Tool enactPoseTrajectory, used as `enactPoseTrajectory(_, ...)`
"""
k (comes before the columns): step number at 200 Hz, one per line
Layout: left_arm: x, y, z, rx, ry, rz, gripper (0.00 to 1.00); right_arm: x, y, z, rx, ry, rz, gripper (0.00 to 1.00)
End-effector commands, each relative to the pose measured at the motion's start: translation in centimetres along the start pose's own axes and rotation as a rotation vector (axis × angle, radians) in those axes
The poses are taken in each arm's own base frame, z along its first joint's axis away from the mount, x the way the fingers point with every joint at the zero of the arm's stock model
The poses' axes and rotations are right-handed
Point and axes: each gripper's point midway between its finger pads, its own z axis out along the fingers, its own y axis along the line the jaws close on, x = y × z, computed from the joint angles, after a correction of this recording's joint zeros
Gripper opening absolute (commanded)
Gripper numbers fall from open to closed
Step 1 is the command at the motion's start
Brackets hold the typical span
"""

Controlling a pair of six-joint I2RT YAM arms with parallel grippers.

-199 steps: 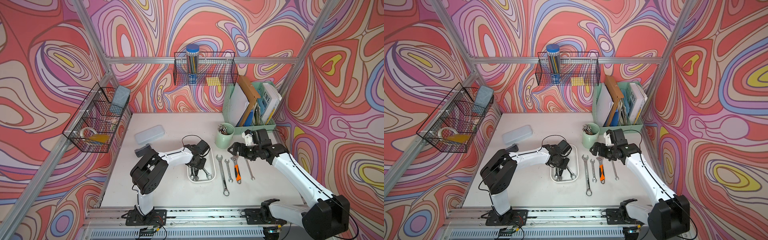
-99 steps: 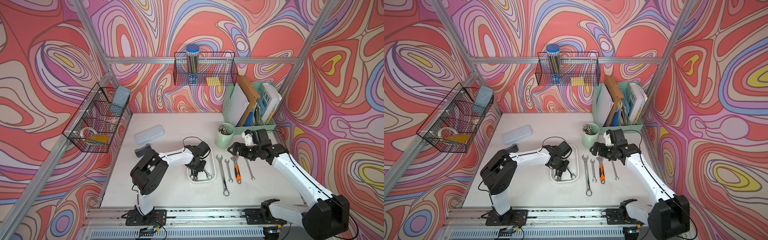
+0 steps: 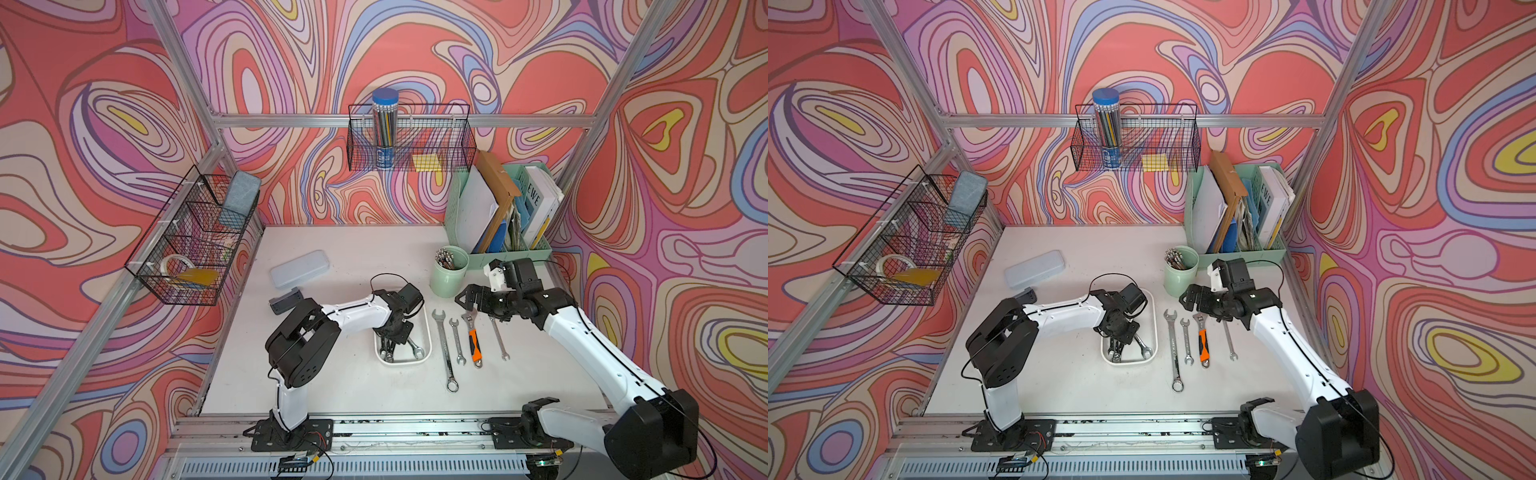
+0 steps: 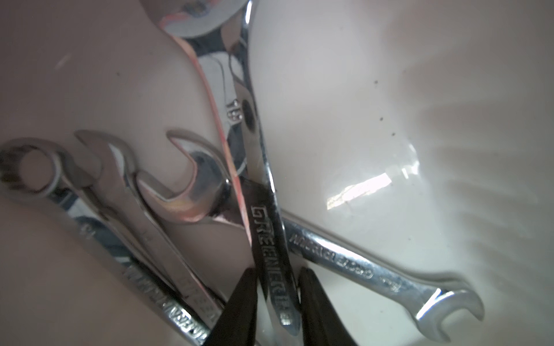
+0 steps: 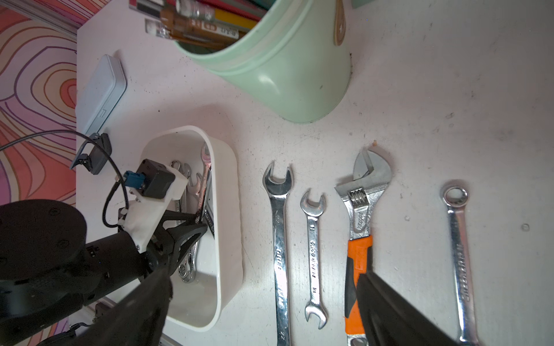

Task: Take out the wrench from the storage box
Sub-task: Pick up the wrench from the storage box.

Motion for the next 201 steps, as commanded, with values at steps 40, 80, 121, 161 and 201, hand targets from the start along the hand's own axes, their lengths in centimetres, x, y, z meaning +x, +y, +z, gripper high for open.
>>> enactPoseTrajectory(40, 3.0, 0.9, 3.5, -0.046, 0.15, 0.018, 0.29, -0.1, -0.4, 0.4, 0.01, -0.006, 0.005, 0.98)
enactPoseTrajectory(80, 3.1, 0.8, 3.2, -0.039, 0.148, 0.007, 0.16, 0.0, -0.4, 0.7, 0.003, -0.001, 0.01, 0.98)
enactPoseTrajectory(121, 2.2, 0.6, 1.8, -0.028, 0.113, -0.006, 0.07, 0.2, -0.5, 1.1, -0.003, 0.005, 0.021, 0.98)
enactPoseTrajectory(161, 1.2, 0.4, 0.3, -0.017, 0.06, -0.031, 0.06, 0.2, -0.6, 1.2, -0.002, 0.004, 0.021, 0.98)
enactPoseTrajectory(201, 0.1, -0.1, -1.1, 0.011, 0.01, -0.059, 0.05, 0.0, -0.5, 1.0, -0.001, -0.004, 0.019, 0.98)
